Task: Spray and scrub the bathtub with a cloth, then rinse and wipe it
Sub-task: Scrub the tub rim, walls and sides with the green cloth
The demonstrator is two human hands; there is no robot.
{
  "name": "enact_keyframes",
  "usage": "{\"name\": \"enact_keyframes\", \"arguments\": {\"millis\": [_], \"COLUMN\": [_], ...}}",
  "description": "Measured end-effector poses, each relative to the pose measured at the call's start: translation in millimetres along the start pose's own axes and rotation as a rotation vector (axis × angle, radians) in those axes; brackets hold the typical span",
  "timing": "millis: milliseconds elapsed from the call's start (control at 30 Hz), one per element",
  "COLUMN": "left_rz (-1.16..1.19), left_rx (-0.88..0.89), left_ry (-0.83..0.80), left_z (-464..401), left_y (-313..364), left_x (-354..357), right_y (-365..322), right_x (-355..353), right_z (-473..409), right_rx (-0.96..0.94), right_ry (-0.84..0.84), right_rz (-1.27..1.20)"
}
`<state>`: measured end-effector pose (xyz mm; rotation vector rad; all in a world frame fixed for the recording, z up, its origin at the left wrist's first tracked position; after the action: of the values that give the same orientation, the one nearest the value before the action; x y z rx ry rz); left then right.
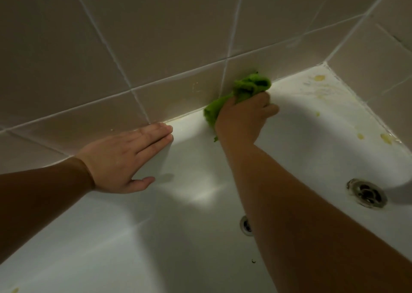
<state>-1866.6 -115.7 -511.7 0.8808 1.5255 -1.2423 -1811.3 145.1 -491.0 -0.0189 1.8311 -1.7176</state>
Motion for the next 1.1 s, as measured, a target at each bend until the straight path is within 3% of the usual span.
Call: {"name": "enact_keyframes", "arguments": {"millis": [167, 500, 800, 967, 1100], "left_rz": [0.008, 0.053, 0.061, 0.062, 0.062], "left_rx": [0.017, 0.009, -0.002, -0.007, -0.002], "left_ry": [-0.027, 0.021, 0.05, 0.04, 0.021], "left_z": [-5, -15, -27, -36, -41], "left_y": [2, 6, 7, 9, 10], "left_x": [1, -1, -2, -2, -2], "right_y": [8, 3, 13, 19, 18], "right_x": [14, -25, -18, -28, -45], "right_z": [45, -49, -61, -78, -105], "right_rx": [-0.22, -0.053, -0.155, -0.195, -0.196], "right_ry": [-0.165, -0.126, 0.034, -0.087, -0.081], "right_rz": [0.096, 0.25, 0.226, 0.348, 0.406]}}
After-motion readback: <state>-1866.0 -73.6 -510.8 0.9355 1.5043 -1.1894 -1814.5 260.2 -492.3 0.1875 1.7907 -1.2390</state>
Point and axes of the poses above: each hand's wrist, its own z-axis away from the middle knuckle, its own x-axis out of the palm, y = z × x, the point moved 1 cm from there along -z, towards the middle knuckle, and after that the axes turned 15 degrees about -z, right-handed, at the moved point
